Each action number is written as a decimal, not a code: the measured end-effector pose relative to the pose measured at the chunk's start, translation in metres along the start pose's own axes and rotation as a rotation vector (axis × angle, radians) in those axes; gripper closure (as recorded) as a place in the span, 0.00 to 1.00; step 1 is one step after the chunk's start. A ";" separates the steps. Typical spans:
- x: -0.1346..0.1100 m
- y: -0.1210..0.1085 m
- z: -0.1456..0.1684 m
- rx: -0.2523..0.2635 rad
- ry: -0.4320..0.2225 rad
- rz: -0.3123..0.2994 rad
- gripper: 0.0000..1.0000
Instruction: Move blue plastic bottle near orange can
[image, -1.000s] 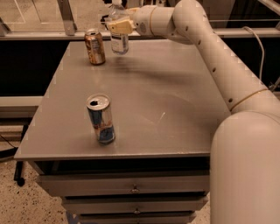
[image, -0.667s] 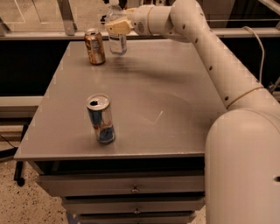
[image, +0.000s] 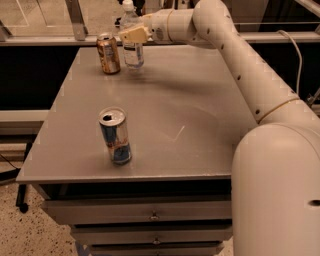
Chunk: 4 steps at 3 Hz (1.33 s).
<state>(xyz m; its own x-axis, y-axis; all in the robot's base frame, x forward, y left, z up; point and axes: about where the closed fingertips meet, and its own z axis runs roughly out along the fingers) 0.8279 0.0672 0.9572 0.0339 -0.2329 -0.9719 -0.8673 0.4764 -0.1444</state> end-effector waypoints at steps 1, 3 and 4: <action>0.007 0.005 0.005 -0.018 0.015 0.025 0.82; 0.015 0.009 0.014 -0.032 0.033 0.050 0.36; 0.018 0.009 0.016 -0.034 0.036 0.056 0.13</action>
Offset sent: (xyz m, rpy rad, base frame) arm 0.0005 0.0072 -0.0192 -0.0065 0.0767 0.0098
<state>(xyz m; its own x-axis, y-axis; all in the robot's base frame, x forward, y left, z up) 0.8291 0.0811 0.9352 -0.0326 -0.2371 -0.9709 -0.8836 0.4609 -0.0829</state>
